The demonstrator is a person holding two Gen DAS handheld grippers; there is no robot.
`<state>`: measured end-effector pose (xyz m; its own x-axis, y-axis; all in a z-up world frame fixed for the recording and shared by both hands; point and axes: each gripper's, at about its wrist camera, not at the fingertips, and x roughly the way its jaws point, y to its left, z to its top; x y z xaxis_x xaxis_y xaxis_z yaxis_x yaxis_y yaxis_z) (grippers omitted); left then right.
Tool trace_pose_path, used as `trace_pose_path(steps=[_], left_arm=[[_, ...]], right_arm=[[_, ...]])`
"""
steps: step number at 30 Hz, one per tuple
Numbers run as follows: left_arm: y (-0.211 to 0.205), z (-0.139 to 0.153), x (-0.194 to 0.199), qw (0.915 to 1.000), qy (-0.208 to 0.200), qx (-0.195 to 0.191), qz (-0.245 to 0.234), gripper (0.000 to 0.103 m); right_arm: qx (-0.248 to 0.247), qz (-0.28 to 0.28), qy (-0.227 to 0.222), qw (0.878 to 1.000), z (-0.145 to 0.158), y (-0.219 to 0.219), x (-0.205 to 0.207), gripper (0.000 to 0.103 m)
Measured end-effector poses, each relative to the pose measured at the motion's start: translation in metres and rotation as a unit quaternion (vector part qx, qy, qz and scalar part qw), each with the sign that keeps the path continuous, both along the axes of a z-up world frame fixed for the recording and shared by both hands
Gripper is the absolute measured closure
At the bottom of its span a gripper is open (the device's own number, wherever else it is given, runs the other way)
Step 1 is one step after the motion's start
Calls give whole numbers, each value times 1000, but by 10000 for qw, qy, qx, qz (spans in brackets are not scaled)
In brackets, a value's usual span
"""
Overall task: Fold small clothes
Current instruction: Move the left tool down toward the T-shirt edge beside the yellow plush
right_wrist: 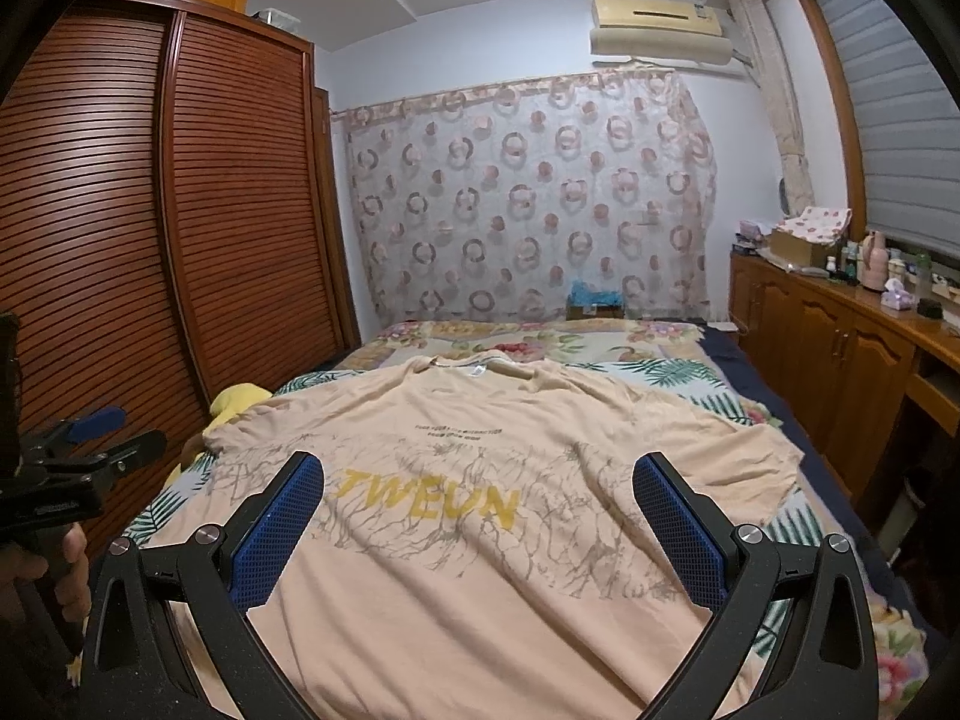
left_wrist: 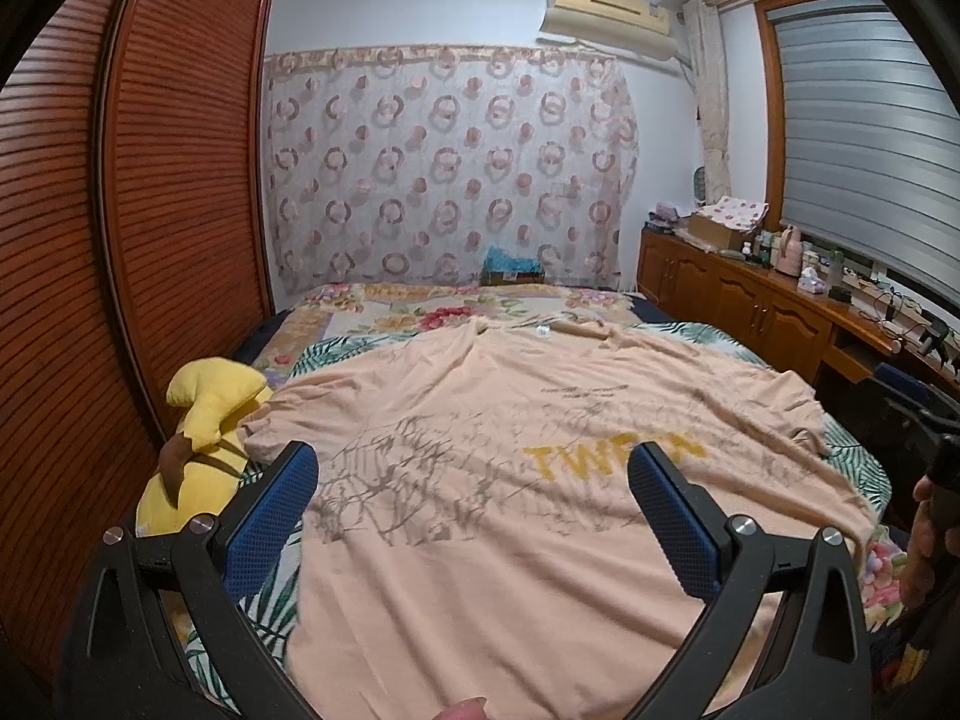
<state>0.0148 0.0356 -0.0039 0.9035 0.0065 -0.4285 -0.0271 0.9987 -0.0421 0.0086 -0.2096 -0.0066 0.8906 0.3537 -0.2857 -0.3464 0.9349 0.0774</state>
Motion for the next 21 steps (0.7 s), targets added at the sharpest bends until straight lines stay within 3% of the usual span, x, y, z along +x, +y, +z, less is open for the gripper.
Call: trace_pose_path(steps=[14,21], left_arm=[[55,-42,41,9983,518,168,190,0],[84,-52,62,9960,884,61,85,0]], right_arm=[[-397,482,347,9974,-19,25,57,0],[-610,650,621,9941,-22,32,74,0]])
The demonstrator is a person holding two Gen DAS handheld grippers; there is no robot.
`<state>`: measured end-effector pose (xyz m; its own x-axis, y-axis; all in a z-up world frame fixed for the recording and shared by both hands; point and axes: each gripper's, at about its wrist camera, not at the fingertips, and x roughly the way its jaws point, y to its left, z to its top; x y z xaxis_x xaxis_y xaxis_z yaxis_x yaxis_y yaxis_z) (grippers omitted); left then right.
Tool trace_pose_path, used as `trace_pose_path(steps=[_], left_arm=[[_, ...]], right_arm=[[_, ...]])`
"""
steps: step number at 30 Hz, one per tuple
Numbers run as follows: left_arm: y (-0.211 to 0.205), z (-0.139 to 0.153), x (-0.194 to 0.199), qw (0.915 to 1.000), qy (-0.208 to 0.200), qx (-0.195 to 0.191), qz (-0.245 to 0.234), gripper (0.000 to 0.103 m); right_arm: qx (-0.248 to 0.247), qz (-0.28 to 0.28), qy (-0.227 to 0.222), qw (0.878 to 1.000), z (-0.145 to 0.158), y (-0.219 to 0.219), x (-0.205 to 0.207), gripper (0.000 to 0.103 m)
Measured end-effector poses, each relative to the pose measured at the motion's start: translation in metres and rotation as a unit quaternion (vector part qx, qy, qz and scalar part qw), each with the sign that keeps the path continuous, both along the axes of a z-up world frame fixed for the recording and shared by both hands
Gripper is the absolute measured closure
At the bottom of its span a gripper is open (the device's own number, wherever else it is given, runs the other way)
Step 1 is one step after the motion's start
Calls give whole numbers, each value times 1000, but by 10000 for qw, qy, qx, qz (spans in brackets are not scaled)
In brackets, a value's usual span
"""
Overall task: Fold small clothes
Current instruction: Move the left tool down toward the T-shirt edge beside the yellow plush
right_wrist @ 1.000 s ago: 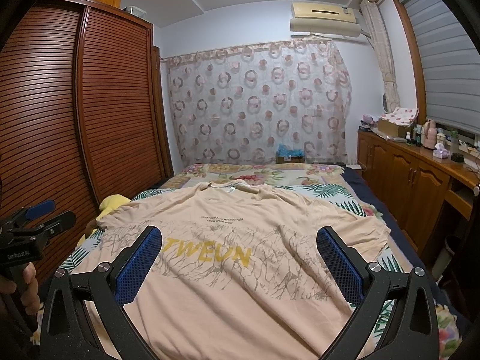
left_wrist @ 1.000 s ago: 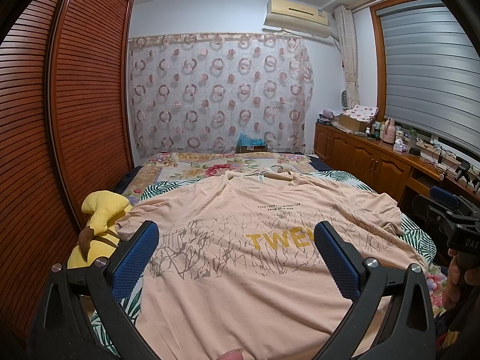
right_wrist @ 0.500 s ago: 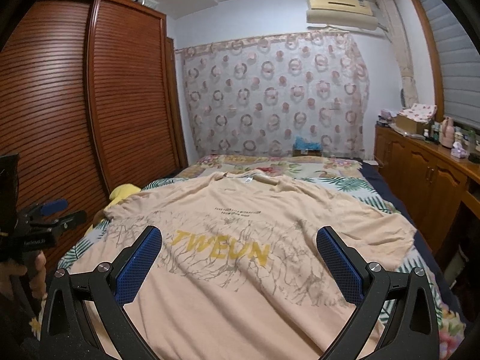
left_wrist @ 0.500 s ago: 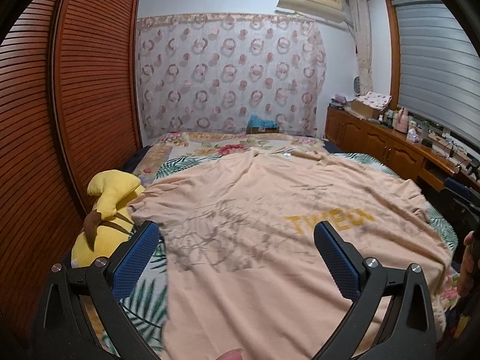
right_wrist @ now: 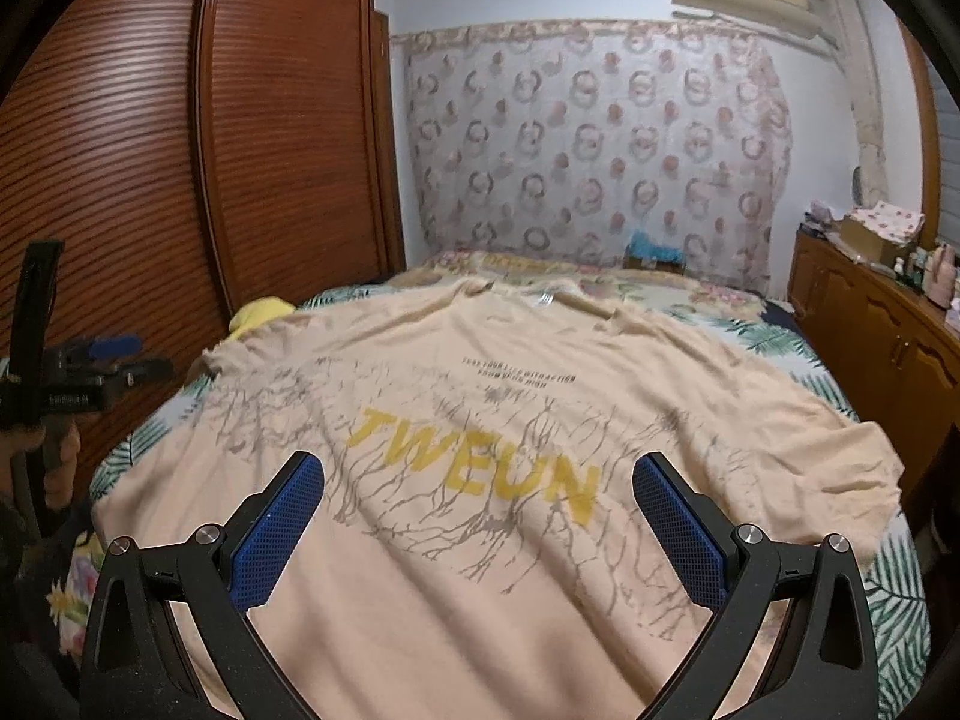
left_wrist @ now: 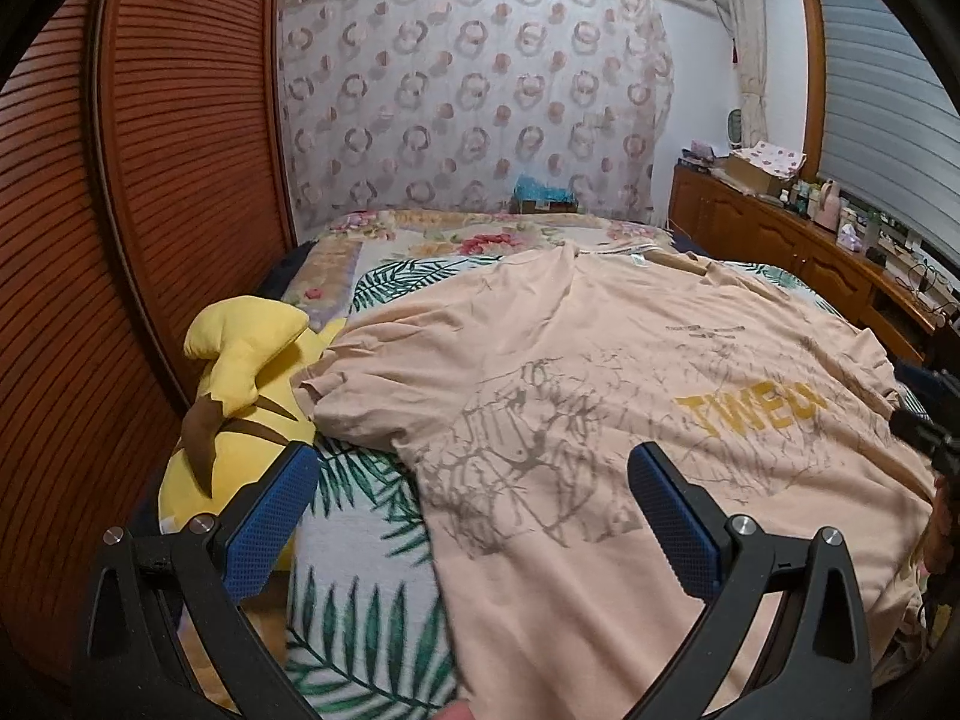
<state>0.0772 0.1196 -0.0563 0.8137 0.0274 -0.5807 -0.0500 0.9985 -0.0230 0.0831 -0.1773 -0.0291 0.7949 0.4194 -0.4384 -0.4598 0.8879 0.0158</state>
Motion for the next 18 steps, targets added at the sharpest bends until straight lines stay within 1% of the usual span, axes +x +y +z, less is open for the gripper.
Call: trace_pose_path(steps=[2,6,8,10,12,14,16,18], left_arm=[[8,-2,6,9999,97,-51,-16,0],[28,-7,23,9992,375,-72,78,6],[39,-10,30,9986,487,-157,126,10],[50,-14,39,9974,620,-349,128,16],[64,-20,50,9953,772,-543,218,19],[74,-27,60,9930,934,-646,324,22],[83,-34,72,9901,1114,-759,395,28],[94,-41,84,9871,1256,-874,470,33]], right_arm=[[-66,69,178,9998,1,0,7,0],[-167,162,280,9993,5,1,13,0],[-203,229,311,9990,9,6,18,0],[-239,290,325,9988,13,11,22,0],[-258,355,340,9985,14,16,28,0],[-288,420,378,9980,14,22,34,0],[-294,466,418,9976,14,25,41,0],[-231,479,489,9974,14,26,46,0]])
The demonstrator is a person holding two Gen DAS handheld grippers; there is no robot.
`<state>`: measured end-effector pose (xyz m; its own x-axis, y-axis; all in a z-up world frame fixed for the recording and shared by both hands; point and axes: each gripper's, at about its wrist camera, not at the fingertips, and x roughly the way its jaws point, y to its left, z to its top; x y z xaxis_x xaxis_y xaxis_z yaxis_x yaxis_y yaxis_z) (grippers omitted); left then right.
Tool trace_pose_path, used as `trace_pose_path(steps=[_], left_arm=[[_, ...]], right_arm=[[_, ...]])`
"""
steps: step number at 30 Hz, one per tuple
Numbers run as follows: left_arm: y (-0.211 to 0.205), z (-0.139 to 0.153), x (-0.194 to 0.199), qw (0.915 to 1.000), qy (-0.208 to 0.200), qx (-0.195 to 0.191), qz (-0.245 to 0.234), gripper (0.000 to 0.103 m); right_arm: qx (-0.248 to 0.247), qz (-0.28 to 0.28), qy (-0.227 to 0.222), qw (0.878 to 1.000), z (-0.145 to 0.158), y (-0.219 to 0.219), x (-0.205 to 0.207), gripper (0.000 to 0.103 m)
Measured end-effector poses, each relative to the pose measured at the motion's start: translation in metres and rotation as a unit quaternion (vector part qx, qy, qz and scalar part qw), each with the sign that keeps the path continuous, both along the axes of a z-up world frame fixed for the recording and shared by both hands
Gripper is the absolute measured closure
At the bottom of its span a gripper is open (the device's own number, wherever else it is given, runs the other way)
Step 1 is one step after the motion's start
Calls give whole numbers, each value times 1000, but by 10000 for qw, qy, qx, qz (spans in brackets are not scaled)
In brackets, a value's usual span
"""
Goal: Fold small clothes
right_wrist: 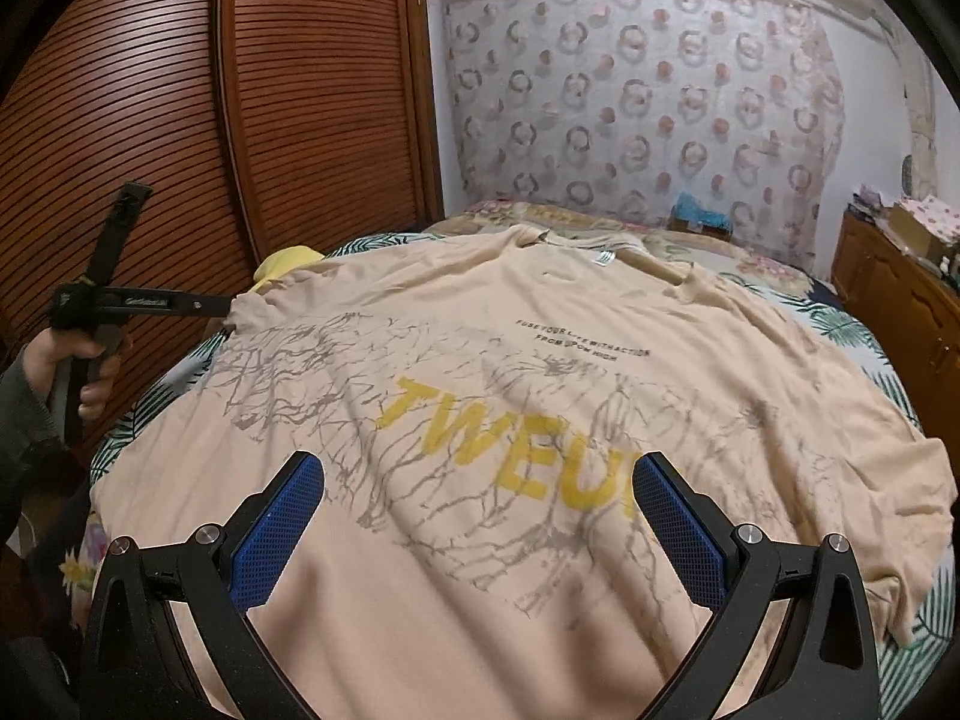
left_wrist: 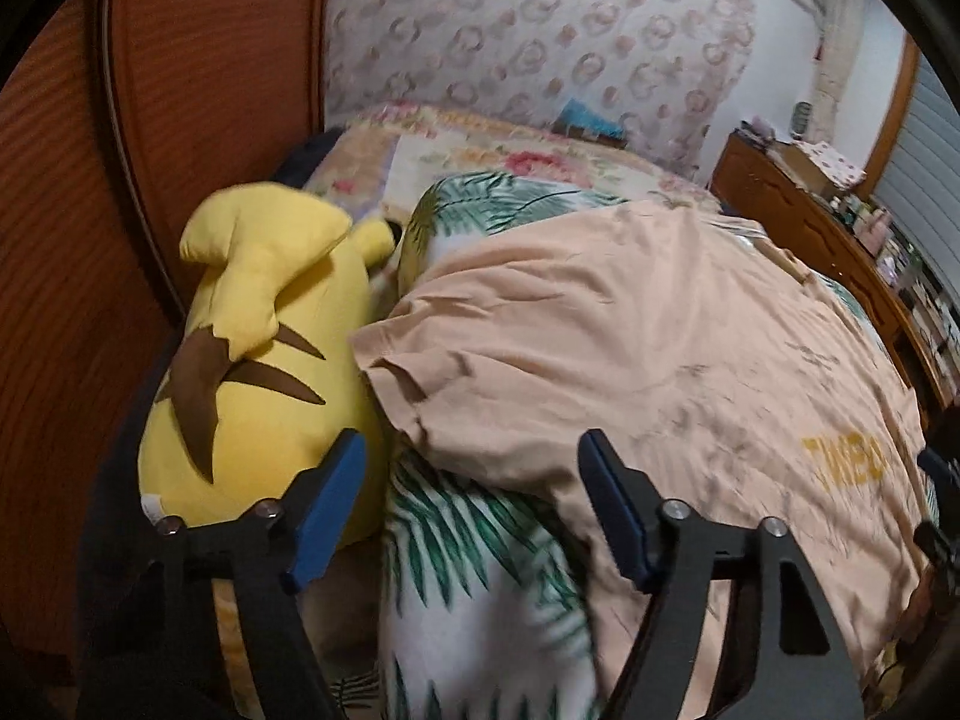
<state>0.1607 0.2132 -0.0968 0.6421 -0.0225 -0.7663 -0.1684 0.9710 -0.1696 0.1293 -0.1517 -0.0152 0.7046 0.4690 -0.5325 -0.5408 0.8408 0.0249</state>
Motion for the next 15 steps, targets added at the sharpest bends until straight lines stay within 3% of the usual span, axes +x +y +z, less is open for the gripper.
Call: trace_pose_path(steps=[4,9,12,14,15], left_arm=[[11,-3,16,9999,124,-31,75,34],[25,-12,33,9985,350,-416,110,37],[23,-16,40,9981,520,-343,20,48],[20,-14,40,9984,461,-314,-77,64],[16,-9,38,9990,403,-191,-97,78]], right_arm=[[95,94,179,9998,2,6,14,0],[-57,154,199,9997,-1,15,21,0],[-124,178,210,9995,-3,17,21,0],[-216,115,136,9996,-6,20,19,0],[-252,92,96,9996,-6,22,19,0]])
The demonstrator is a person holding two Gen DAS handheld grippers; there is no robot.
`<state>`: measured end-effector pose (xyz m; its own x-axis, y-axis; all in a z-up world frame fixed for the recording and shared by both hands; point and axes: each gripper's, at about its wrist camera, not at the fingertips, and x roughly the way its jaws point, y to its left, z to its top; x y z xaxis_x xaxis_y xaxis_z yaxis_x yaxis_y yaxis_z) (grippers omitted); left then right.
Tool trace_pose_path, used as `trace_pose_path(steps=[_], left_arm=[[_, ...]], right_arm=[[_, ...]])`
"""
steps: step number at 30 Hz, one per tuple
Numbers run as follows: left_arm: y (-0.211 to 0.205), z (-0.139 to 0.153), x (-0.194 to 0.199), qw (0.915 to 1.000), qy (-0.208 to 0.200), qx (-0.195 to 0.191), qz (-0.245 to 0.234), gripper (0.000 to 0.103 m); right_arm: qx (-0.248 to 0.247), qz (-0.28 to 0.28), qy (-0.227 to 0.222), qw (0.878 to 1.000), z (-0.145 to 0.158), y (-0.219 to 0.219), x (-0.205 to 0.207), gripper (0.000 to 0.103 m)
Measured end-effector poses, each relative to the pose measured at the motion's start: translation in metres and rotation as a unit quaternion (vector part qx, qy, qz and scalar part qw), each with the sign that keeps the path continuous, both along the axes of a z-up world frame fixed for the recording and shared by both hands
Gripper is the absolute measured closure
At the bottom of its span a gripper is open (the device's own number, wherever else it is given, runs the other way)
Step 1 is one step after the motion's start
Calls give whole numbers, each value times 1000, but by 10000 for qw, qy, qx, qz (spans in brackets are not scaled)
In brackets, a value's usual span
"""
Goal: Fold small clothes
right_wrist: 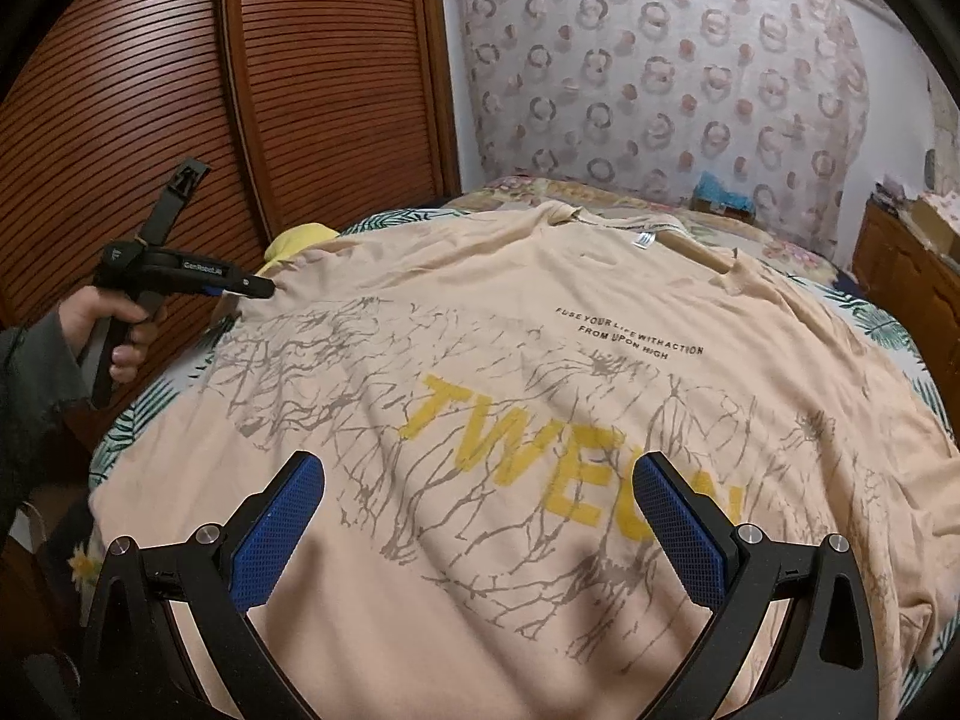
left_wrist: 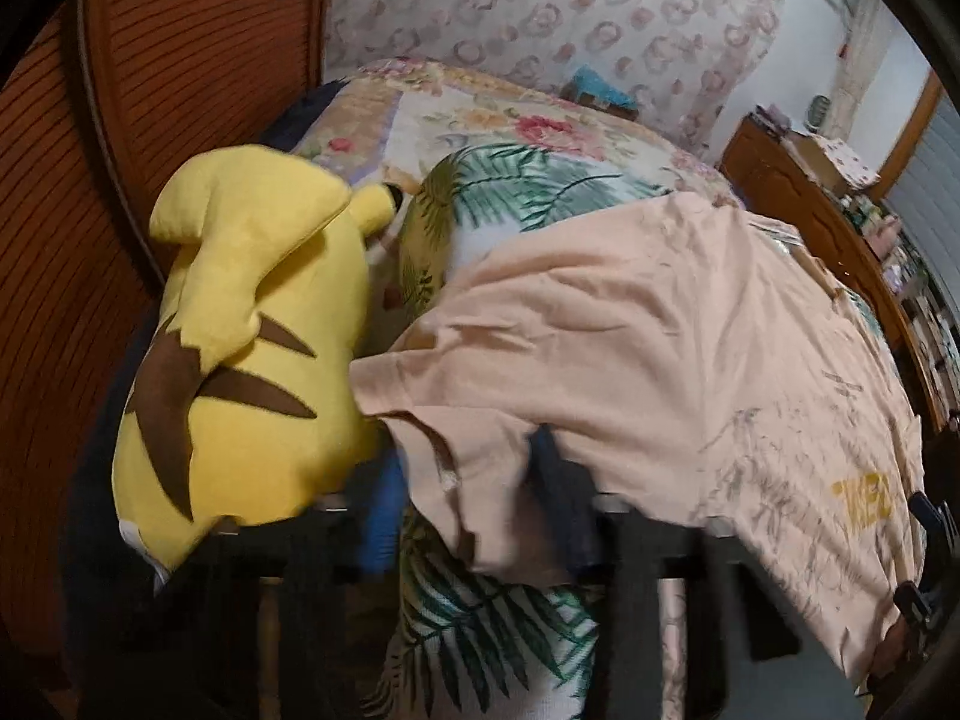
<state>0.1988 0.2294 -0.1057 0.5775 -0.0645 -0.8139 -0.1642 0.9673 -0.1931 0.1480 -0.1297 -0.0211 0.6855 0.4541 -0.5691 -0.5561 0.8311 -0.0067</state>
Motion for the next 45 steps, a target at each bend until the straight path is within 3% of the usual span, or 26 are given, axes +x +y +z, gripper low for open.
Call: trace_pose_path(steps=[4,8,13,20,22,30,42,44,45], left_arm=[[-13,14,-3,9979,-182,601,-170,94],[-30,37,-5,9925,-493,1066,-328,97],[-57,71,-6,9868,-906,1154,-682,97],[-128,87,-14,9760,-1064,1125,-1531,96],[-138,85,-16,9746,-1037,1126,-1633,86],[-138,56,-34,9756,-851,1079,-1713,61],[-98,5,-39,9863,-405,973,-1269,58],[-96,2,-39,9875,-429,920,-1209,53],[-95,1,-38,9878,-440,924,-1174,43]], right_arm=[[-120,16,-19,9999,-4,6,-5,0],[-267,-10,-191,9995,-5,11,-11,0],[-309,-5,-273,9991,-7,16,-17,0],[38,-93,28,9999,-7,2,-8,1],[58,-112,74,9999,-8,3,-8,1],[61,-100,66,9999,-7,3,-8,1],[67,-95,96,9999,-7,1,-7,1],[68,-95,99,9999,-7,1,-7,1],[67,-92,103,9999,-7,1,-7,1]])
